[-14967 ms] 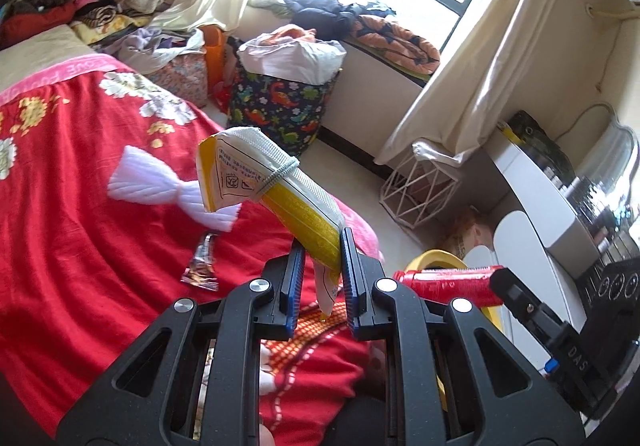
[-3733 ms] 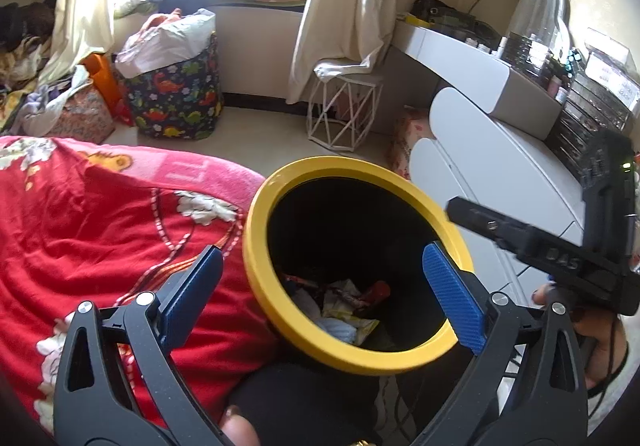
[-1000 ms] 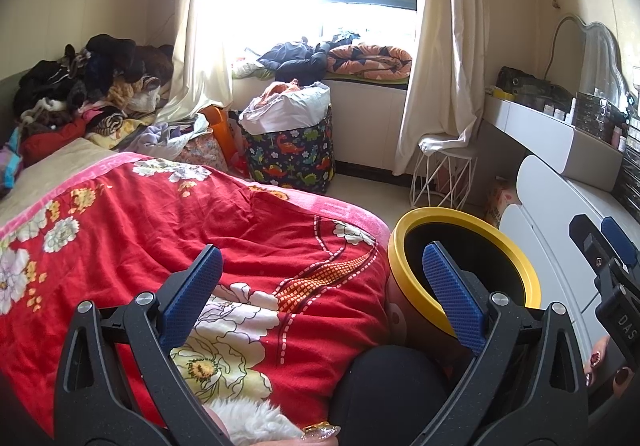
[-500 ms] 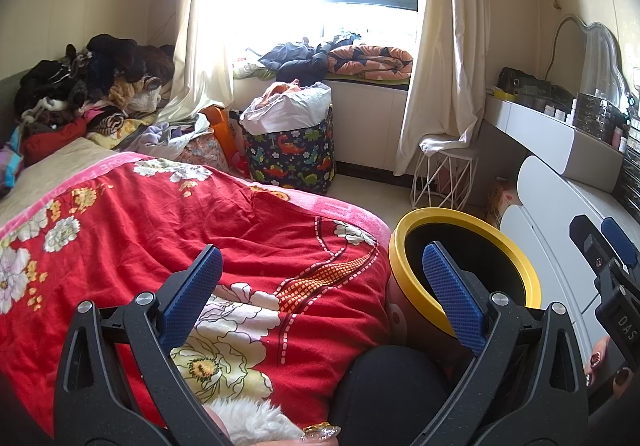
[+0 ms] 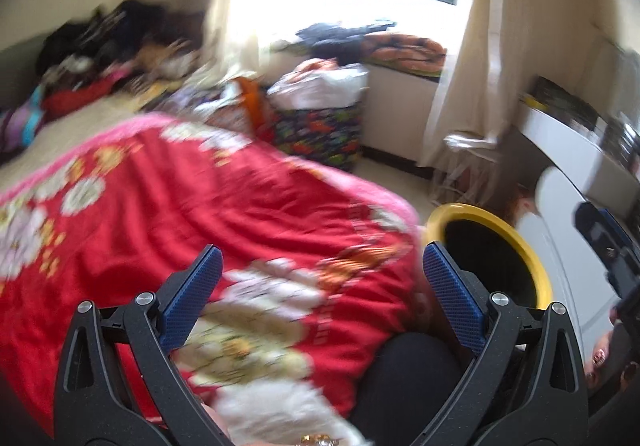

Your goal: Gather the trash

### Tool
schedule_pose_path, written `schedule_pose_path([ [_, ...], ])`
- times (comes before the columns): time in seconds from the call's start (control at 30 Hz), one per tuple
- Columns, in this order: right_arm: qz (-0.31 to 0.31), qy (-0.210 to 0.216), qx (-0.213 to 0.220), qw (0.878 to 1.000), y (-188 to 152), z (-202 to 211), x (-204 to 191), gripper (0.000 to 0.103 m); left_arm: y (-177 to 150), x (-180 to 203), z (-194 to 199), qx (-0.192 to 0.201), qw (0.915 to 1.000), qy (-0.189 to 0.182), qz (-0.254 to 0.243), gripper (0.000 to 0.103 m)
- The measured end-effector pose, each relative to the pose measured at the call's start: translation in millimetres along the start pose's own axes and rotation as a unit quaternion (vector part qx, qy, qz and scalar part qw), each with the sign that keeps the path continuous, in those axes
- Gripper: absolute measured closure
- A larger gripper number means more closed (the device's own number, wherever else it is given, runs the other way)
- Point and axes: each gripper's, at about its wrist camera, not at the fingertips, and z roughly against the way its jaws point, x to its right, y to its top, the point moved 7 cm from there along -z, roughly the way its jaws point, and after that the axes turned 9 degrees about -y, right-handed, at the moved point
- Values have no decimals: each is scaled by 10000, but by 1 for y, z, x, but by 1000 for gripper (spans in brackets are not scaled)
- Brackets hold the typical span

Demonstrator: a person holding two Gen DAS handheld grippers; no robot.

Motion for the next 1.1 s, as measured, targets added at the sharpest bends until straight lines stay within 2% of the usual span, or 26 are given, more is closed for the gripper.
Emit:
schedule_pose_path([
  [0.1,317,657,-324,9968,4,-15,-53,6,-4,-64,14,-126,9968,611,491,11],
  [0.13,455,1023,-525,9923,3,-22,-81,6,-9,-99,25,-136,9920,988,773,11],
  [0.17,586,1421,-773,9851,0,-29,-112,6,-14,-123,32,-147,9877,1210,975,11],
  [0.2,722,1670,-1002,9782,-5,-34,-136,6,-20,-151,40,-191,9810,1515,1194,11],
  [0.23,921,1995,-1349,9662,-15,-40,-170,6,-33,-194,56,-280,9671,2046,1489,11],
  [0.27,1091,2349,-1740,9501,-29,-47,-207,6,-41,-220,67,-328,9560,2374,1691,11],
  [0.33,1409,2870,-2348,9180,-56,-55,-268,6,-72,-285,96,-509,9227,3108,2224,11],
  [0.37,1666,3144,-2671,8955,-76,-58,-304,6,-84,-308,106,-644,9067,3394,2419,11],
  [0.43,2067,3271,-2869,8763,-104,-63,-353,6,-109,-350,122,-801,8786,3770,2822,11],
  [0.47,2189,3331,-2882,8707,-119,-67,-378,6,-121,-369,126,-849,8677,3861,3012,11],
  [0.5,2264,3356,-2886,8677,-128,-70,-392,6,-129,-384,127,-826,8616,3922,3115,11],
  [0.6,2628,3227,-3177,8520,-167,-92,-427,6,-144,-404,124,-845,8546,4021,3177,11],
  [0.63,2869,3012,-3468,8407,-191,-101,-428,5,-147,-406,122,-824,8557,4020,3153,11],
  [0.67,3041,3000,-3300,8418,-205,-106,-432,5,-147,-406,120,-825,8559,4051,3106,11],
  [0.73,2981,3035,-2723,8631,-201,-97,-432,5,-146,-405,119,-893,8544,4133,3020,10],
  [0.77,3056,2983,-2624,8653,-199,-94,-433,5,-144,-404,118,-893,8544,4139,3013,10],
  [1.1,3063,2987,-2681,8632,-199,-97,-433,5,-146,-405,114,-829,8552,4134,3016,10],
])
